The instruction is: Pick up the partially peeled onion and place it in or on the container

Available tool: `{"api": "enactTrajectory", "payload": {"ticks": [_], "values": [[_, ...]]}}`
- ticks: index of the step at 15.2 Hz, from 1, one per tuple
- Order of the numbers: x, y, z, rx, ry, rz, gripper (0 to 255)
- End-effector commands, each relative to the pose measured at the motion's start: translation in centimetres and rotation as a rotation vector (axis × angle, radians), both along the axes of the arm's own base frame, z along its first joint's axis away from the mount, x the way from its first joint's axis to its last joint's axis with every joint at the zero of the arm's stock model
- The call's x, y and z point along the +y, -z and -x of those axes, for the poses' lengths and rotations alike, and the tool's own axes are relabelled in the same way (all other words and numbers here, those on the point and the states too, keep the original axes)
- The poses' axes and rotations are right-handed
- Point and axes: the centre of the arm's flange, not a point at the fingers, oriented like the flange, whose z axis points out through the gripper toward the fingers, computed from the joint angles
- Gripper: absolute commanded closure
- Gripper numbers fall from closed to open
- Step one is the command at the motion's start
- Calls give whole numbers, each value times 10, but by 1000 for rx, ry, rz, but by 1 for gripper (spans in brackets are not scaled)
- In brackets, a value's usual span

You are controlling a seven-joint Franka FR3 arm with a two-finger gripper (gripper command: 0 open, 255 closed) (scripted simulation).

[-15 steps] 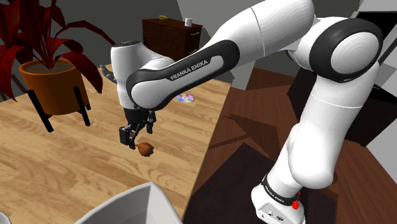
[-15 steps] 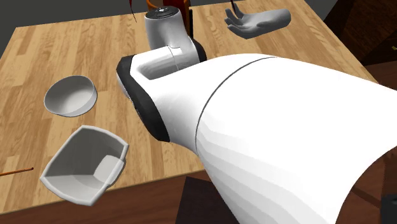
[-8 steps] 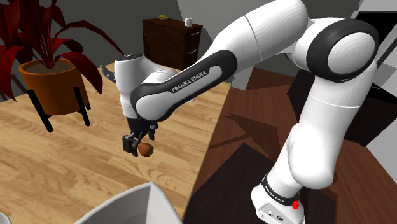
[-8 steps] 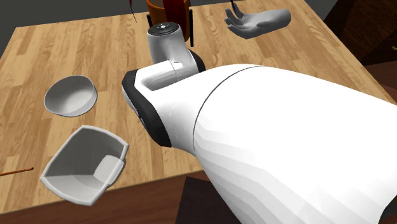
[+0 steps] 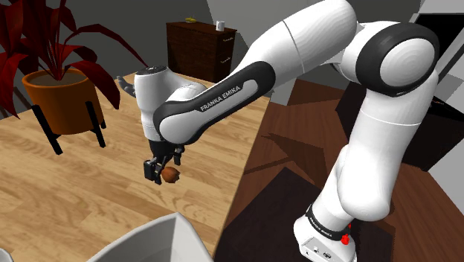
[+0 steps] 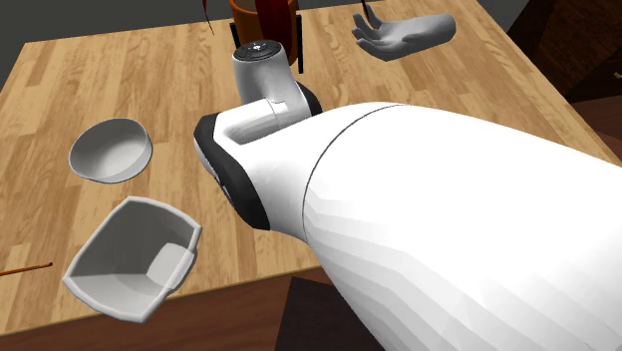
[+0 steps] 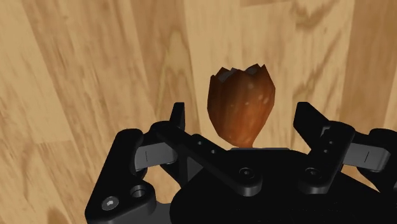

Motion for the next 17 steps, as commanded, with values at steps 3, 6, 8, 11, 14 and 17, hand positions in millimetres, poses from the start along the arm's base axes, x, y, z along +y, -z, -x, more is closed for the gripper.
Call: {"api": "enactTrajectory", "payload": {"ticks": [3,6,8,11,14,17], "values": [[0,0,0,0,0,0,255],[0,0,0,0,0,0,255],[0,0,0,0,0,0,255],[0,-5,0,0,0,0,255],[0,-21,0,0,0,0,255],[0,-37,0,0,0,0,255]]}}
